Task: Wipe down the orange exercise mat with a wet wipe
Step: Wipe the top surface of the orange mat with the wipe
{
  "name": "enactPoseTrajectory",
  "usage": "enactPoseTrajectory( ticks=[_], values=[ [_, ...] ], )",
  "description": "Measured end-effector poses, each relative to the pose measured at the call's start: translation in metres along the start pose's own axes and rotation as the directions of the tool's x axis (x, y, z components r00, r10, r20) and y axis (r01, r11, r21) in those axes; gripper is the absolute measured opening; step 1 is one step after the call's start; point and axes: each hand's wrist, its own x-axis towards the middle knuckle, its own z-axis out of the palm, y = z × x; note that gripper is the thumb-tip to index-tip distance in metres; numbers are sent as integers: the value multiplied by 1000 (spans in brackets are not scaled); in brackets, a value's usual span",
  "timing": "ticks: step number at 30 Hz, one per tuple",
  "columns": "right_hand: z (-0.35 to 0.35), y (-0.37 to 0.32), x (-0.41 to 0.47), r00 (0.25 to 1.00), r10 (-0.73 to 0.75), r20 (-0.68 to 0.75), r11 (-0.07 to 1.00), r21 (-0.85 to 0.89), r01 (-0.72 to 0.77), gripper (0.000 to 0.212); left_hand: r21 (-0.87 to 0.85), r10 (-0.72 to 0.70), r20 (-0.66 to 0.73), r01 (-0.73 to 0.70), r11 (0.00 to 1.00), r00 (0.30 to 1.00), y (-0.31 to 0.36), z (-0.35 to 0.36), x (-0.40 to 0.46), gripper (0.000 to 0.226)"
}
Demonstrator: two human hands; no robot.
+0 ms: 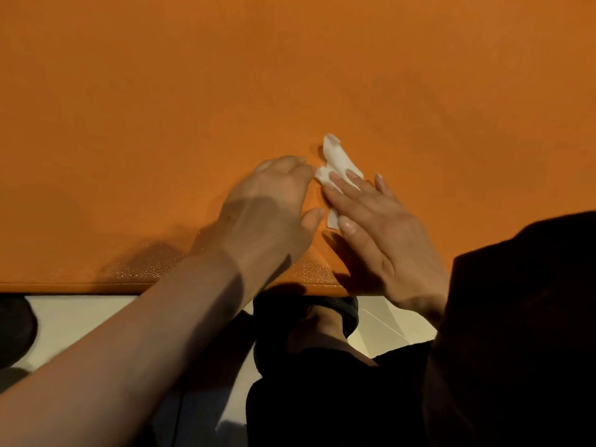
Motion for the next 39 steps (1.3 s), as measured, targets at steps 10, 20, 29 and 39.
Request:
enactPoseTrajectory(
  ticks=[10,20,29,39],
  values=[
    [-17,20,13,925,369,89,928,-83,-362,80,166,-21,197,-13,986,980,-5,2,23,68],
    [-16,76,55,896,419,147,908,-76,-412,53,154,-16,257,-25,988,966,-5,1,29,68],
    [-8,68,78,949,202,241,979,-57,-194,59,125,25,238,-56,991,971,-12,2,37,71],
    [-10,79,99,941,200,271,955,-270,-125,83,64,-22,121,15,998,992,-27,1,91,68]
  ],
)
